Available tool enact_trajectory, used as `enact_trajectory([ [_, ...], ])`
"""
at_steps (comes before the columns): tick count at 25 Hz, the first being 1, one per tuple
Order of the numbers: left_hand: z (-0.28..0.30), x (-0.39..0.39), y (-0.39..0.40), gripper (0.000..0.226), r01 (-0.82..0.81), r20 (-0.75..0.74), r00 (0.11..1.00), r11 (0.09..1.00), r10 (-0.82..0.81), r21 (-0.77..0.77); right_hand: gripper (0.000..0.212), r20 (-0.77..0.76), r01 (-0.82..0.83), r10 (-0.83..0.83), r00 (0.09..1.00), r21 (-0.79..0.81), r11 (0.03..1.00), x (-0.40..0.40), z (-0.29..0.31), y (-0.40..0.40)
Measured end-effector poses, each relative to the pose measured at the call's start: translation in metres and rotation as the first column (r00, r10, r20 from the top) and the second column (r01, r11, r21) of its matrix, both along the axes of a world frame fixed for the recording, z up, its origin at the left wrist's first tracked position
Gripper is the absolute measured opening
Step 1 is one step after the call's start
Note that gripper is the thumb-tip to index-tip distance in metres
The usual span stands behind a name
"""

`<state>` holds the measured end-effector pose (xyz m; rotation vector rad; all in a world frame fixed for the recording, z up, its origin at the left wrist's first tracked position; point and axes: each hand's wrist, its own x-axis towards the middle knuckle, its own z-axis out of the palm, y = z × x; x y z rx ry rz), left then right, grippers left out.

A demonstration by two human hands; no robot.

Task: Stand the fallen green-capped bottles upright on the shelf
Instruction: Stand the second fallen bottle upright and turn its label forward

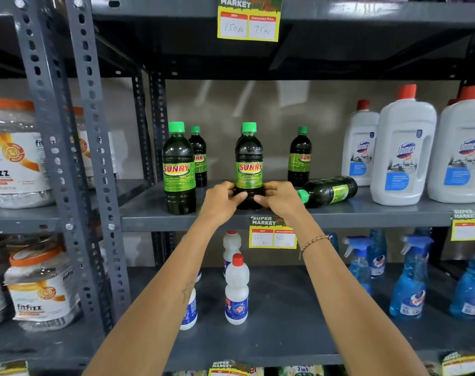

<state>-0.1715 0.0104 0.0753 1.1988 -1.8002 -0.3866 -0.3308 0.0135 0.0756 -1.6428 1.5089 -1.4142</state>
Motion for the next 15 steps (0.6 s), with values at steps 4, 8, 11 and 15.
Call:
enact_trajectory([
  [4, -0.001, 0.007, 0.014, 0.044, 0.055, -0.072, 0.996, 0.998, -0.056, -0.013, 0.044, 0.030, -0.047, 0.047, 0.998, -0.019, 0.999, -0.002, 0.002, 0.019],
  [8, -0.003, 0.010, 0.023, 0.042, 0.094, -0.111, 0.989, 0.995, -0.098, -0.037, 0.041, 0.053, -0.114, 0.116, 0.992, -0.033, 0.993, -0.003, 0.003, 0.034],
  [11, -0.006, 0.011, 0.023, 0.041, 0.103, -0.128, 0.986, 0.993, -0.109, -0.050, 0.040, 0.058, -0.118, 0.120, 0.991, -0.039, 0.992, -0.004, 0.003, 0.038],
  [15, -0.008, 0.014, 0.021, 0.043, 0.122, -0.119, 0.985, 0.992, -0.126, -0.039, 0.041, 0.058, -0.134, 0.137, 0.989, -0.044, 0.990, -0.005, 0.002, 0.039],
])
